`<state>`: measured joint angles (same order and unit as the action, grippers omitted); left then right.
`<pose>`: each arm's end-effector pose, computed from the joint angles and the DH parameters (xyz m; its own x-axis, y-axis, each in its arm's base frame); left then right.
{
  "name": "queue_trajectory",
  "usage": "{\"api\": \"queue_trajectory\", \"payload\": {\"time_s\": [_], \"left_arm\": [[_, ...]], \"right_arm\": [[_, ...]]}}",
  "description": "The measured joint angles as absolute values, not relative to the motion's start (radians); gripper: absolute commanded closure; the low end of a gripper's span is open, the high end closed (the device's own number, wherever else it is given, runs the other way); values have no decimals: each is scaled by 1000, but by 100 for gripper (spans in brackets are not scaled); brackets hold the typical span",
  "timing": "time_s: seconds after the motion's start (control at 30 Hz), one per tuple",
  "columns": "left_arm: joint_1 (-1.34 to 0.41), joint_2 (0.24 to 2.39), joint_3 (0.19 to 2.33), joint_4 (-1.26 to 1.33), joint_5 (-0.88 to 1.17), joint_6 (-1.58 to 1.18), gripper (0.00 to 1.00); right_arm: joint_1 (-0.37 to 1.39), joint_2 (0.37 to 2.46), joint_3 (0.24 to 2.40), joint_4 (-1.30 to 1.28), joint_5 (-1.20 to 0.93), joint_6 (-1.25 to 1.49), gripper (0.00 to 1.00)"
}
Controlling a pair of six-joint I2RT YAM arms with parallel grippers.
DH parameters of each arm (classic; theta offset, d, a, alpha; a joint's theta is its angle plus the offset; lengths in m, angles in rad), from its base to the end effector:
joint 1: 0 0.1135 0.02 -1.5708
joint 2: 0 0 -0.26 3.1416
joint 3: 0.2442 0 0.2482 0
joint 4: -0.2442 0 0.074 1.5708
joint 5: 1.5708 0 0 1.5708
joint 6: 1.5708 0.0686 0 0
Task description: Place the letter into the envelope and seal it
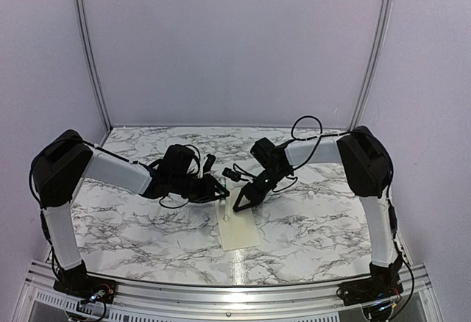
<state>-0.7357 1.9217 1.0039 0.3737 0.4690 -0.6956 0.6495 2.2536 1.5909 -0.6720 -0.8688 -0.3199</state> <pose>0.2898 -0.3042 0.1328 -0.8620 0.0092 -0.5069 0.4337 0.5310 -0.7279 0.3175 0.3069 0.0993 -0.5675 -0.6859 -0.4555 -0.7492 0.2007 0.6311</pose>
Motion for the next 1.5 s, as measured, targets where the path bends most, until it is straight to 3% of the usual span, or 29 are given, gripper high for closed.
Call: {"api": "queue_trajectory", "payload": {"time_s": [0.1,0.3,0.5,0.6,0.67,0.7,0.83,0.93,1.07,1.5], "left_arm": [[-736,1878,1004,368,469,-691,100],[-736,1818,1040,300,469,-637,100],[-736,1802,1234,74,419,-499,100],[-736,1784,1349,-22,384,-425,100],[-736,1773,1416,-67,373,-390,100],[-736,1768,1455,-90,369,-375,100],[-736,1758,1576,-121,364,-347,100],[-737,1732,1592,-94,374,-348,100],[-746,1678,1488,81,410,-379,100],[-859,1668,1253,545,516,-413,97]], "right_arm": [[617,2207,1590,-696,-869,-340,90],[526,2002,1587,-747,-852,-380,69],[435,1713,1582,-757,-725,-419,56],[403,1546,1541,-698,-638,-414,32],[393,1459,1509,-654,-593,-394,5],[392,1422,1493,-628,-570,-383,2],[385,1354,1459,-544,-543,-323,2],[381,1364,1440,-496,-601,-288,14],[380,1423,1433,-484,-739,-273,28],[432,1496,1285,-396,-1102,-210,39]]}}
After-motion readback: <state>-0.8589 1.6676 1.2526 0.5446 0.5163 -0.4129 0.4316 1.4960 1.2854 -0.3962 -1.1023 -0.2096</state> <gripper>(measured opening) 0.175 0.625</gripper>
